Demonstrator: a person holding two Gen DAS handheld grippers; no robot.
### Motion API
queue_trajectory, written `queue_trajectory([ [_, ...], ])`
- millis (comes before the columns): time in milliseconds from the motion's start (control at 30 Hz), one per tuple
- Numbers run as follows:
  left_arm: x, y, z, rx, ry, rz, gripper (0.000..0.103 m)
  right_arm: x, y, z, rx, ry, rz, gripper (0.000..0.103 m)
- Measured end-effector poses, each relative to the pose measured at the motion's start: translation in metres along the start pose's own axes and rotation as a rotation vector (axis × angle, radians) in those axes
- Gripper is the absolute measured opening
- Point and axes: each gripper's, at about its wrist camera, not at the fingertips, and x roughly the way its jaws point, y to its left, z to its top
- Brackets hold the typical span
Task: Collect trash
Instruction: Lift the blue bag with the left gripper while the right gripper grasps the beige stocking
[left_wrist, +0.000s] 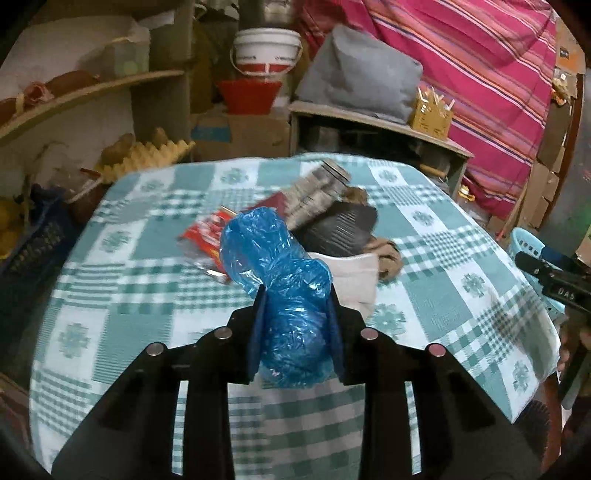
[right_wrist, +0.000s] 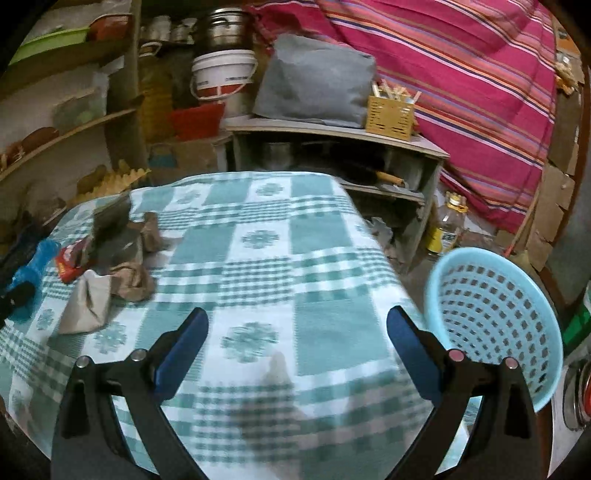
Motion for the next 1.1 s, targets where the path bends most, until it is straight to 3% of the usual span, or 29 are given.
queue_trajectory([
  [600, 0.004, 0.079, 0.004, -0.098, -0.019, 0.084, 0.028, 0.049, 0.112, 0.013, -0.15, 0.063, 0.097, 0.095],
  [1100, 0.013, 0.091, 0.007, -0.103, -0.022, 0.089, 0.028, 0.087, 0.149, 0.016, -0.195, 0.127, 0.125, 0.094],
])
